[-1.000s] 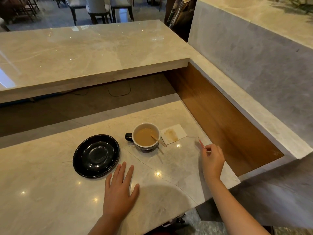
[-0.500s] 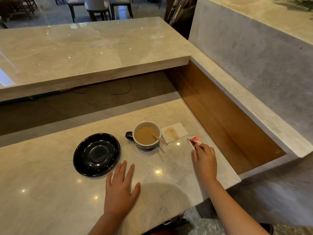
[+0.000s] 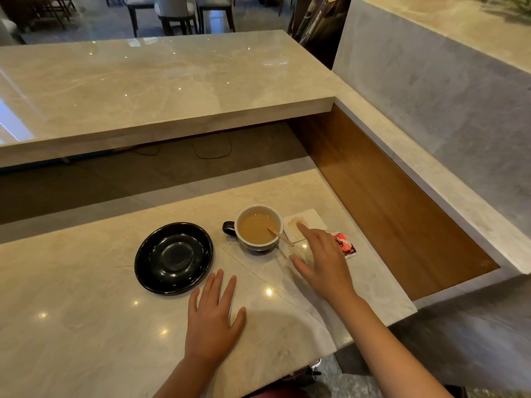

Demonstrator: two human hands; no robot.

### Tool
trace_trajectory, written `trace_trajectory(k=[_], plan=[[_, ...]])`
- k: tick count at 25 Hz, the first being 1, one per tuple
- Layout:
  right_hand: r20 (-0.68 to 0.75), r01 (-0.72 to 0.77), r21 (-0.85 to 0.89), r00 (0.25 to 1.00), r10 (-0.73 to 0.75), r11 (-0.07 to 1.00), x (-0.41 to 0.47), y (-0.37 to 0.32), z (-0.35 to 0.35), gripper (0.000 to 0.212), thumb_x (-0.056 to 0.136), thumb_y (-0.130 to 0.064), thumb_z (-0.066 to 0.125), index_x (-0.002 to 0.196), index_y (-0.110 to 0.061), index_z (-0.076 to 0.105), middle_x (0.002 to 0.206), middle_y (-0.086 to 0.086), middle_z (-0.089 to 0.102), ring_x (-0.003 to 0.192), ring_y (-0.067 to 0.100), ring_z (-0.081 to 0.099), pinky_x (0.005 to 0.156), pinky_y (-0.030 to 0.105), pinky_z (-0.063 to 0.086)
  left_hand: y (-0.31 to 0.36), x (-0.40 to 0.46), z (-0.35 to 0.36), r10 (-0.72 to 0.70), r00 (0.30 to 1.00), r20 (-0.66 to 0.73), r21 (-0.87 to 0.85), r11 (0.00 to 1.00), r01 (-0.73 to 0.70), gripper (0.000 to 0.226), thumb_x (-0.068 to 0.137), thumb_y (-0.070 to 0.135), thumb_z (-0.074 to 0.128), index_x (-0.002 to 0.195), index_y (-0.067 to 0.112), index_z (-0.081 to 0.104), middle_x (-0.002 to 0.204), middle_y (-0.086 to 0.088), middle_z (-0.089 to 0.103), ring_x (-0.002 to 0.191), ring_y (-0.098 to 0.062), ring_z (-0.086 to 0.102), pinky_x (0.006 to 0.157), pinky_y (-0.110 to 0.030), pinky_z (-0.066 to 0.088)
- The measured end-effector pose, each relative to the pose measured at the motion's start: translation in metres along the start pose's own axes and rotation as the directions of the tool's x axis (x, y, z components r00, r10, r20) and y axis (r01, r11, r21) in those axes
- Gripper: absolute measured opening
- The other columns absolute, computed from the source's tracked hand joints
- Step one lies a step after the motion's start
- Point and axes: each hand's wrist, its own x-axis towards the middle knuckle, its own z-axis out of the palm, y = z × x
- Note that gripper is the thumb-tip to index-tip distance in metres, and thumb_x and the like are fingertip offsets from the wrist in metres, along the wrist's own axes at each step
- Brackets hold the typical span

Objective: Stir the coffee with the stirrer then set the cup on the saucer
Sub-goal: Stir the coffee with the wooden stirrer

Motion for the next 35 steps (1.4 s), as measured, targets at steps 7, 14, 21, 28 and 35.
trace_trajectory(k=[7,14,21,28,35], plan=[[-0.081,0.072,0.045,0.994,-0.068,0.996,0.018,-0.018,0.011,0.017,0.077,-0.007,0.063,0.094,-0.010,0.066,0.076,0.008,0.071,0.067,0.026,0.064,0.064,0.039,0.051,0.000,0.000,0.000,0.013,1.000,0.003,-0.014,1.000,-0.013,0.065,0.085,0.054,0.038,0.142,0.025,0.031,0.150,-0.007,0.027,0.136,-0.019,0.015,0.108,-0.036,0.000],[-0.065,-0.121,0.353,0.986,0.153,0.928,0.054,-0.037,0.014,0.011,0.080,-0.004,0.066,0.089,-0.009,0.070,0.086,0.010,0.070,0.074,0.016,0.060,0.069,0.018,0.047,0.001,0.000,0.001,-0.009,1.000,0.003,0.003,1.000,0.009,0.065,0.086,0.057,0.035,0.143,0.027,0.029,0.150,-0.006,0.027,0.136,-0.019,0.016,0.107,-0.039,0.003],[0.006,-0.230,0.414,0.968,0.250,0.881,0.073,-0.041,0.018,0.013,0.082,-0.008,0.065,0.094,-0.007,0.070,0.091,0.013,0.074,0.083,0.021,0.067,0.080,0.037,0.057,0.001,0.001,0.000,-0.016,1.000,0.013,-0.006,1.000,0.016,0.065,0.087,0.058,0.036,0.144,0.029,0.025,0.152,-0.004,0.020,0.137,-0.015,0.006,0.108,-0.035,-0.008],[0.018,-0.164,0.393,0.985,0.171,0.905,0.075,-0.034,0.014,0.014,0.086,-0.006,0.058,0.094,-0.006,0.069,0.088,0.014,0.074,0.082,0.026,0.068,0.077,0.043,0.057,0.001,0.001,0.000,-0.016,1.000,0.015,-0.009,1.000,0.017,0.065,0.086,0.057,0.036,0.144,0.029,0.026,0.151,-0.004,0.021,0.137,-0.014,0.004,0.108,-0.036,-0.006],[0.089,-0.176,0.294,0.984,0.157,0.939,0.053,-0.018,-0.011,0.010,0.085,-0.005,0.060,0.086,-0.007,0.070,0.077,0.010,0.073,0.073,0.024,0.068,0.071,0.035,0.054,0.001,0.001,-0.002,-0.006,1.000,0.003,-0.029,1.000,0.006,0.065,0.085,0.054,0.040,0.143,0.027,0.029,0.150,-0.006,0.024,0.137,-0.016,0.008,0.108,-0.034,-0.009]])
